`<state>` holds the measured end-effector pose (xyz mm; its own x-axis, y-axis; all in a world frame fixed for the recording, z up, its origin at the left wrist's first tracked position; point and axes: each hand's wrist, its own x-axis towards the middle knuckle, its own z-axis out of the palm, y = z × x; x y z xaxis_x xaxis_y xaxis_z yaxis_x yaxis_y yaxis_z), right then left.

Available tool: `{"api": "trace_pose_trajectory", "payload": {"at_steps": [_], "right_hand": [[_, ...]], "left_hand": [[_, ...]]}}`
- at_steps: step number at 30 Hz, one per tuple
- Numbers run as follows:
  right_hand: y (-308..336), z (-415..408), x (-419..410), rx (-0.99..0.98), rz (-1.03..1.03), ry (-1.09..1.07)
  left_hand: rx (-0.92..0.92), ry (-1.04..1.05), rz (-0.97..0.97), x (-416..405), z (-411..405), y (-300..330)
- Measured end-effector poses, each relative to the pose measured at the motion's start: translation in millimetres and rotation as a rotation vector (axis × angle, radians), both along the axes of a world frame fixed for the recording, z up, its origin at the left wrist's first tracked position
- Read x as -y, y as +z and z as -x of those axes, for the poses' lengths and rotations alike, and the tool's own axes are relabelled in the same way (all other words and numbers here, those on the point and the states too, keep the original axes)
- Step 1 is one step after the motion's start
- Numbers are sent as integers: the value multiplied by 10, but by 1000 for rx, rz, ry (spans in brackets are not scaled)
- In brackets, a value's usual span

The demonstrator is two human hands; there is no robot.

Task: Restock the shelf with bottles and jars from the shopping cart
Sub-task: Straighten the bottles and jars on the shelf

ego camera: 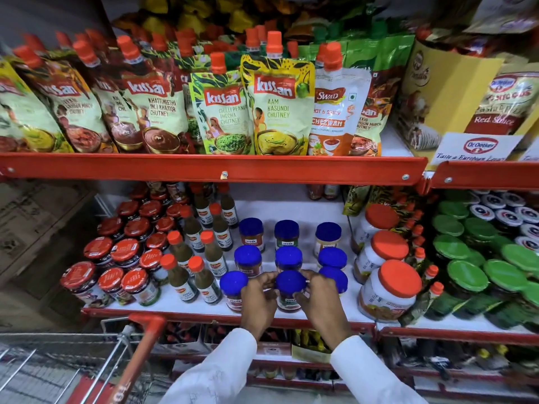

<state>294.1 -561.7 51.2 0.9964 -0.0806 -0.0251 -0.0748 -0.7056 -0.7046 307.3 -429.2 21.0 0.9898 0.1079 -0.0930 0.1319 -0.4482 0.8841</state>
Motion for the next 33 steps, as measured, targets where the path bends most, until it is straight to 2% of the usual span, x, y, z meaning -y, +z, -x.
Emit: {"api": "trace_pose_trajectory", "payload": {"at_steps": [13, 18, 22, 25, 27, 33], "right_hand": [[49, 120, 68, 20, -93, -40], [51, 256, 479, 75, -131, -162], [9, 313, 768, 146, -103, -265], [-79, 285, 793, 117, -102, -236], [-117, 253, 776, 96, -135, -204], [-157, 161, 850, 77, -189, -156]], "left_hand": [[-22, -41, -12, -33, 48, 97], [139, 19, -128, 3, 105, 268], [274, -210, -326, 249, 59, 414], [262, -412, -558, 484, -49, 435], [252, -476, -656, 595, -103, 421], [239, -441, -623, 770, -125, 392]]}}
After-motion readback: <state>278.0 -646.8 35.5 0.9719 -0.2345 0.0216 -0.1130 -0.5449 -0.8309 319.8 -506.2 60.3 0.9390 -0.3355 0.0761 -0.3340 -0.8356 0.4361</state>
